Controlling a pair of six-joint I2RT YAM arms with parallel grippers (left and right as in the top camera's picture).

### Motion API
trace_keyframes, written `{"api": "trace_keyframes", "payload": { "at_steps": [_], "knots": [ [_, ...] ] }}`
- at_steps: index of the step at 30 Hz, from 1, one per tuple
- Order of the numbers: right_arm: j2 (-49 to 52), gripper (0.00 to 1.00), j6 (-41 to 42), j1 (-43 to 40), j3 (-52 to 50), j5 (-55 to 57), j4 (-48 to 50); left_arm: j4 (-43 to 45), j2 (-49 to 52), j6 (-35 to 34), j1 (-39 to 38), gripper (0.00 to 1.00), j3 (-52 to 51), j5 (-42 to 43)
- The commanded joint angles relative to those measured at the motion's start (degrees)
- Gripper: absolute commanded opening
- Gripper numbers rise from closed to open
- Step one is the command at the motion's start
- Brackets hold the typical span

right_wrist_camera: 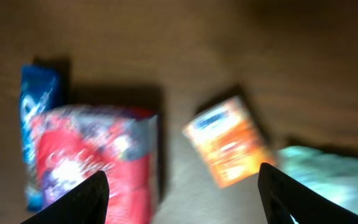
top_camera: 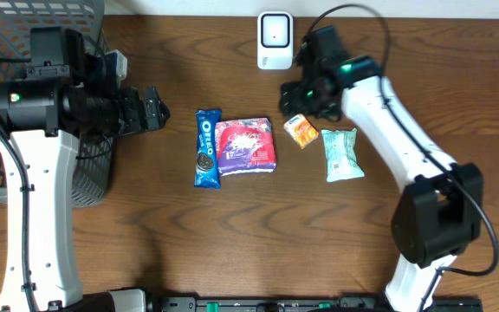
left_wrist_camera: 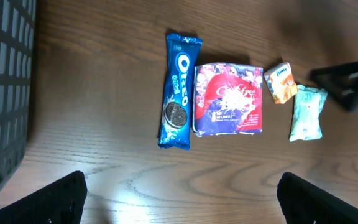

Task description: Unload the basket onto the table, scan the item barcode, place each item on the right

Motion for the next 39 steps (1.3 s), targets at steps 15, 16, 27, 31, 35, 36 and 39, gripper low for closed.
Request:
{"api": "trace_keyframes", "payload": {
  "at_steps": [15, 16, 27, 31, 35, 36, 39],
  "knots": [
    [10.29, 0.42, -14.91, -5.88, -0.22, -1.97, 1.36, -0.07, 0.22, 0.74, -0.11, 0.98, 0.15, -0.33],
    [10.54, 0.44, -15.72, -6.45, -0.22, -4.28, 1.22, -0.04, 0.22, 0.74, -0.11, 0.98, 0.15, -0.35],
    [11.52, 0.50, -20.81, -9.16, -1.16, -15.17, 0.07, -0.04, 0.22, 0.74, -0.11, 0.98, 0.15, -0.35],
    [11.52, 0.60, -20.70, -8.70, -3.78, -15.43, 1.49, -0.07, 0.22, 0.74, -0.11, 0.98, 0.15, -0.35],
    [11.52, 0.59, -19.74, -8.79, -8.44, -14.47, 5.97, -0.04, 0.22, 0.74, -0.11, 0.98, 0.15, -0.35],
    [11.52, 0.59, -19.23, -8.94, -9.40, -14.32, 6.95, -0.04, 0.22, 0.74, -0.11, 0.98, 0.15, -0.35],
    [11.52, 0.59, -18.95, -9.38, -11.76, -14.19, 9.68, -0.04, 0.22, 0.76, -0.11, 0.98, 0.15, -0.35]
  ]
}}
